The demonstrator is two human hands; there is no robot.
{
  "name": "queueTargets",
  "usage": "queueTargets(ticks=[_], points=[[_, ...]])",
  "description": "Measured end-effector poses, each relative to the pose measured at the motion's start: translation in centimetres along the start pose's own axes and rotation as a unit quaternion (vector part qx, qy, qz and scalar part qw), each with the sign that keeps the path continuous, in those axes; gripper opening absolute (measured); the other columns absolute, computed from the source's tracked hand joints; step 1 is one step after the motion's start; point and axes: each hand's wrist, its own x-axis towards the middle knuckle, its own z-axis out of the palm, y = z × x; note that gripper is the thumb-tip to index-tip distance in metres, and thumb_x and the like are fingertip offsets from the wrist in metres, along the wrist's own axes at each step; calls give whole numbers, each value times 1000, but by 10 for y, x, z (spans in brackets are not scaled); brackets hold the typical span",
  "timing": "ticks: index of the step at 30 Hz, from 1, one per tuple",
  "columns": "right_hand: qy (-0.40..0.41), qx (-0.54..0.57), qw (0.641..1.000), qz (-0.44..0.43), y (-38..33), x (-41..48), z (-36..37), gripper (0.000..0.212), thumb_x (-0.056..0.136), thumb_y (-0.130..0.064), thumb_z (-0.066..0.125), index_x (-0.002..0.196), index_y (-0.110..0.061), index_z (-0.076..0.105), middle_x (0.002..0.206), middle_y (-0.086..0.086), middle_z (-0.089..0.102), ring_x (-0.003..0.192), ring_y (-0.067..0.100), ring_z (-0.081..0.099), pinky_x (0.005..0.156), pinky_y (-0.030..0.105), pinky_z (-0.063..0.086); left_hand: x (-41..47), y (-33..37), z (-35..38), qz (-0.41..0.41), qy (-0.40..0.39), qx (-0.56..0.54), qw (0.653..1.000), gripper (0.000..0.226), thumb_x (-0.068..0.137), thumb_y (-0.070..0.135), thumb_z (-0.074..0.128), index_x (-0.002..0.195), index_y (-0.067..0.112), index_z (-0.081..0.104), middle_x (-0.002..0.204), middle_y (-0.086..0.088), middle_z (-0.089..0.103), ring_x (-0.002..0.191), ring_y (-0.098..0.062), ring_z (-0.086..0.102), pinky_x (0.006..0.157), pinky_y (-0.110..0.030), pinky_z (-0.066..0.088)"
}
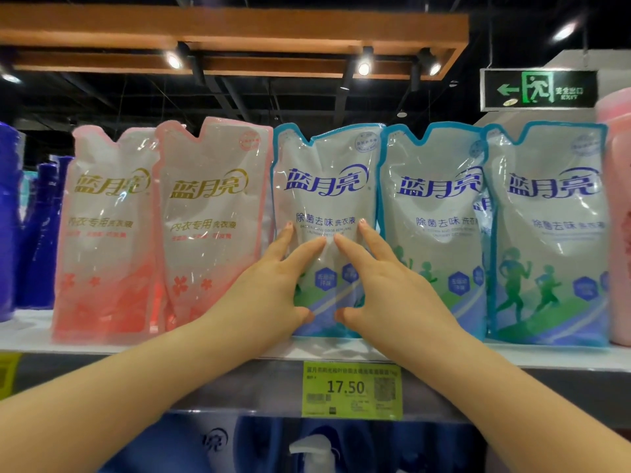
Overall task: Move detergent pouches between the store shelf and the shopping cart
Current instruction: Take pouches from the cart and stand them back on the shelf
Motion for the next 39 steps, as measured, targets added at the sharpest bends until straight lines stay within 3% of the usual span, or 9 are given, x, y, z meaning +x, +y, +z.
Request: queueTargets(ticks=[7,10,14,18,21,25,28,32,39], points=[[30,7,999,-10,-3,-3,0,81,83,-32,62,146,-44,13,157,-20,-9,127,15,46,86,32,45,-7,7,-1,-15,30,48,998,82,83,33,65,146,40,13,158,0,-7,140,-20,26,105,-24,29],[91,-1,996,-12,-2,-5,-8,56,88,-34,56,140,-37,35,150,-13,32,127,14,45,92,31,42,-11,9,-5,2,103,99,990,64,86,43,57,143,33,29,154,0,20,129,-23,42,97,-31,39],[137,12,990,24,-3,-11,-34,31,91,-33,54,121,-34,57,118,-11,65,114,15,56,91,30,44,-12,14,-12,37,186,64,980,40,86,41,57,123,24,57,114,1,63,97,-28,61,76,-34,45],[199,42,979,27,2,-46,-58,19,88,-30,58,105,-30,67,96,-12,70,97,13,62,90,31,44,-28,41,-12,43,253,30,966,17,85,34,60,98,24,67,82,8,71,66,-23,60,60,-25,36],[267,76,960,28,10,-96,-70,12,84,-32,61,91,-28,70,79,-13,70,78,8,64,82,29,45,-55,89,-3,64,283,-23,957,18,82,35,54,85,23,66,66,9,68,56,-20,63,54,-23,41],[288,114,946,92,38,-186,-87,17,77,-37,55,82,-28,69,70,-15,68,70,4,63,80,34,50,-92,183,27,80,253,-122,956,30,83,42,43,83,23,66,62,5,67,55,-23,64,53,-38,52],[289,107,940,144,75,-266,-116,11,81,-34,59,80,-28,68,65,-18,60,78,3,59,72,25,46,-126,267,56,82,221,-192,953,32,85,44,41,82,23,65,60,5,66,58,-21,64,54,-38,50],[224,48,943,240,134,-372,-165,10,87,-29,59,85,-26,69,76,-14,66,75,6,62,77,31,48,-170,387,94,62,155,-317,934,21,85,35,49,83,24,66,63,5,67,62,-16,64,61,-38,46],[220,-13,869,443,235,-552,-245,13,88,-27,57,84,-25,69,76,-10,66,80,12,62,72,30,47,-218,592,176,57,-28,-477,877,24,83,38,46,81,24,66,70,1,70,72,-19,68,71,-40,51]])
